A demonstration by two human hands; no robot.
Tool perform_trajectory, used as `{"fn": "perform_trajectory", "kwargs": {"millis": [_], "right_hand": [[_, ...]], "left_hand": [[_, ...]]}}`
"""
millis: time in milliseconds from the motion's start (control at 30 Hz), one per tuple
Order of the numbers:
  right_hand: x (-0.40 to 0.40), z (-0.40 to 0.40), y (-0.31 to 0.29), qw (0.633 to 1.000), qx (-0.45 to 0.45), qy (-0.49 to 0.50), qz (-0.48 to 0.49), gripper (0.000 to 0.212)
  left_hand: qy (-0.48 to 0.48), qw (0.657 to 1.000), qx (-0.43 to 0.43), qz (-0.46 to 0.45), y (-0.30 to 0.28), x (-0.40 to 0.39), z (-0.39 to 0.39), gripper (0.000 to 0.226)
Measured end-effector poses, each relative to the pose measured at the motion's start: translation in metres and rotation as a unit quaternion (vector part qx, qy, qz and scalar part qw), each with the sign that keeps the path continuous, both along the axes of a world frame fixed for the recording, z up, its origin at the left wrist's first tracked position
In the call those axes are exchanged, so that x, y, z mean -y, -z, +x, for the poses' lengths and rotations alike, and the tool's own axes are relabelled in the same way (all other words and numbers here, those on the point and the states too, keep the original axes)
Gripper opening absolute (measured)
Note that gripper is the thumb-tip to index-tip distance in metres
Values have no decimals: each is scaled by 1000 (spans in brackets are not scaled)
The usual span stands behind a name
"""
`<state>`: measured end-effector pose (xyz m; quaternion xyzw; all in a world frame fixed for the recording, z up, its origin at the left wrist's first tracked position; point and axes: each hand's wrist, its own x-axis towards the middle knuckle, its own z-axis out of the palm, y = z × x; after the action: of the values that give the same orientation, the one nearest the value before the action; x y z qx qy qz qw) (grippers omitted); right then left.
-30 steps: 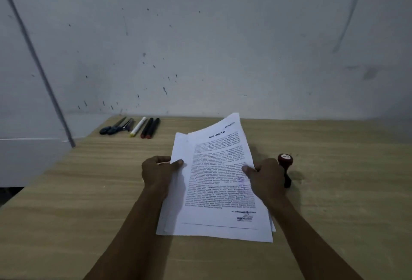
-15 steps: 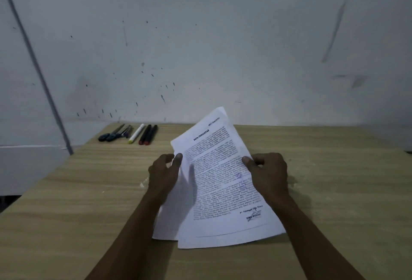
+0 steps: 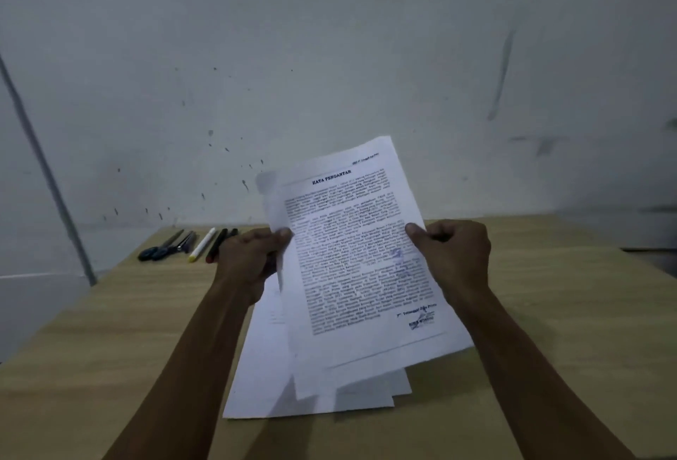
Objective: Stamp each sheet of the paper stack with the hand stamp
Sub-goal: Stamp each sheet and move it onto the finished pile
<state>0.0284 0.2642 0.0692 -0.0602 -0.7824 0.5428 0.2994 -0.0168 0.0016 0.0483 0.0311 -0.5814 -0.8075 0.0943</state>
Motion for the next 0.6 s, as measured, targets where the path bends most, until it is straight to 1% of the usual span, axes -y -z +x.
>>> {"fn": "perform_trajectory", "kwargs": {"millis": [100, 167, 200, 233, 300, 400, 467, 600], "right_hand": [[-27, 0, -9, 999, 21, -32, -12, 16], [-49, 0, -11, 998, 40, -55, -5, 14], [-60, 1, -11, 997, 47, -54, 4, 11], [-71, 1, -10, 998, 50, -44, 10, 6], [-89, -1, -9, 999, 48, -1, 22, 1], [-121, -8, -7, 994, 56, 83, 45, 5], [-143, -14, -5, 987, 69, 132, 62, 10], [-190, -30, 2, 965, 106, 215, 106, 10]], "left_hand": [[-16, 1000, -8, 6, -18, -21, -9, 2], [-16, 1000, -10, 16, -29, -38, -19, 13], [-16, 1000, -9, 20, -34, -47, -25, 16], [-14, 1000, -11, 21, -38, -57, -30, 15], [-6, 1000, -16, 15, -46, -79, -40, 7], [10, 1000, -15, -24, -53, -125, -55, 11], [24, 998, -14, -51, -55, -159, -64, 10], [83, 983, 3, -162, -52, -222, -86, 10]]}}
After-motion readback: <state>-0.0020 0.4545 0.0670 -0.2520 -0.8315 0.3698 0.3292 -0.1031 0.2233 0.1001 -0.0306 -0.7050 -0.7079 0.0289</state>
